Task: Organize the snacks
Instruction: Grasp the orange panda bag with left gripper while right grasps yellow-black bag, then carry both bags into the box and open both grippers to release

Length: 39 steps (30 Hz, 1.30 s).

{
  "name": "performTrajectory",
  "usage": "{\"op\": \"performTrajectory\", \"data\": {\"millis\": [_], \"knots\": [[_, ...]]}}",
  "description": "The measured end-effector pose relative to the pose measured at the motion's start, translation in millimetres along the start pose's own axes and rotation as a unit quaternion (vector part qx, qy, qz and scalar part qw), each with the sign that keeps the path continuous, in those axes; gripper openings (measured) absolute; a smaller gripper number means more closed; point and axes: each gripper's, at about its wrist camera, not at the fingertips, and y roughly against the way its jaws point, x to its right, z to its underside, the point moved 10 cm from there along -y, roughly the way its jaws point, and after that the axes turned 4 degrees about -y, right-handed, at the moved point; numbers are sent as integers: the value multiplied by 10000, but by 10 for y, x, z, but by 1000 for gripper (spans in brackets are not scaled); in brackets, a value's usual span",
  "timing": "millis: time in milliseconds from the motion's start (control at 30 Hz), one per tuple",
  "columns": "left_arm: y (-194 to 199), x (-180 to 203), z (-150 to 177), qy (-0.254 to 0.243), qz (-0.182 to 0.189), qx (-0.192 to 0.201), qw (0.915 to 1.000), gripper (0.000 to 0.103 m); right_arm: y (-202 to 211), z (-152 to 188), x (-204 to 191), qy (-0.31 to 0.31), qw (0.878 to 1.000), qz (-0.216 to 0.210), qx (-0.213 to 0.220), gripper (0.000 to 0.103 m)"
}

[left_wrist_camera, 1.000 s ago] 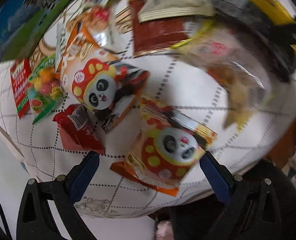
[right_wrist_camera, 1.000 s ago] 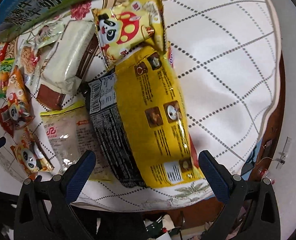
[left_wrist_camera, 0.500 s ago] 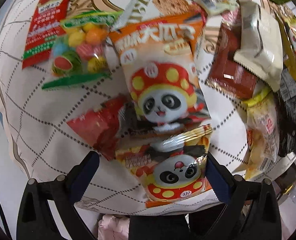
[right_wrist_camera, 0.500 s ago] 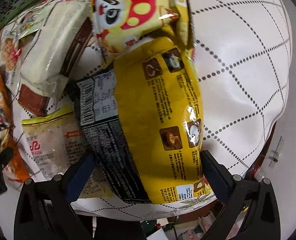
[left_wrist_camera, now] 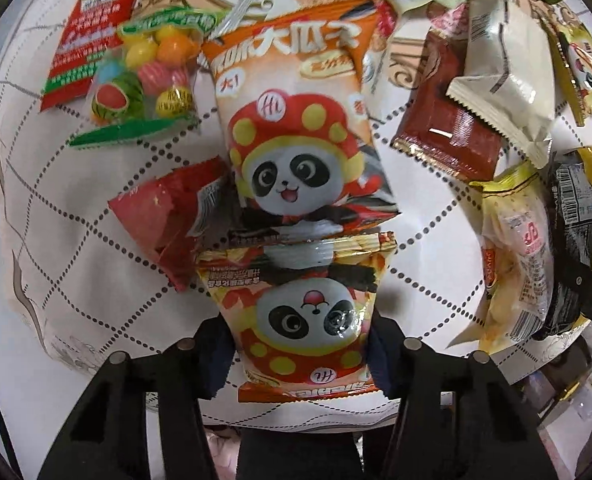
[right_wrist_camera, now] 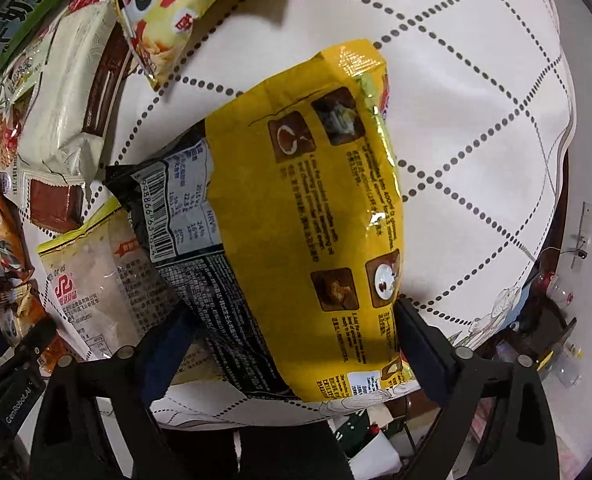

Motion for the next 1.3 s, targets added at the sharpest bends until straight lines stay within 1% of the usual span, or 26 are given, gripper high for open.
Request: {"op": "performTrajectory", "data": {"millis": [67,100,133,267,300,433,467,500,533,633,667,733,767,867,900,933,967,1100,1133,1200,1233,1300], "knots": [[36,15,24,3,-33,79,10000,50,36,33,40,-11,10000,-39,86,92],[62,21,35,21,-54,102,9999,50,51,86,-16,-6,9999,-43,126,90],[105,34,16,36,-63,114,9999,50,72,27,25,4,9999,-49,158,90],[213,29,145,120,-122,240,9996,48,75,236,171,-34,9998,-160,133,90],[219,79,128,134,-118,254,9995,48,63,306,227,-57,9997,-185,133,90],[433,113,263,198,-93,387,9990,47,42,537,419,-111,9994,-311,143,90],[527,134,286,212,-70,431,9988,47,47,599,460,-116,9992,-345,149,90],[607,152,303,226,-44,462,9987,47,85,797,525,-125,9991,-384,162,90],[677,167,343,249,-5,514,9984,47,133,862,547,-132,9988,-432,173,90],[905,206,381,248,67,651,9975,46,244,1020,662,-114,9980,-577,244,90],[987,228,411,239,93,706,9972,46,338,1015,684,-98,9976,-625,277,90],[1172,256,457,225,154,813,9963,46,455,1115,729,-81,9966,-739,352,90],[1245,261,465,224,183,862,9959,46,532,1157,867,-76,9959,-815,378,90],[1580,274,448,219,290,1072,9936,46,660,1289,1041,-61,9935,-1017,502,90],[1635,166,331,207,331,1121,9929,46,708,1327,1096,-50,9925,-1095,544,90],[1715,170,258,207,370,1195,9919,46,782,1364,1135,-34,9912,-1183,592,90],[1855,159,208,212,430,1287,9905,46,908,1372,1107,-25,9900,-1260,634,90],[2126,35,-183,260,587,1625,9846,46,1391,1360,1113,12,9816,-1684,898,90],[2271,-15,-309,301,620,1746,9822,46,1533,1322,1037,10,9795,-1773,960,90],[2489,-98,-542,377,673,1894,9789,46,1774,1239,1035,0,9739,-1979,1112,90],[2580,-123,-614,424,714,1940,9775,46,1896,1180,1029,-2,9711,-2062,1205,90],[2740,-219,-885,474,811,2016,9750,46,2079,1033,1034,-12,9664,-2175,1370,90]]}}
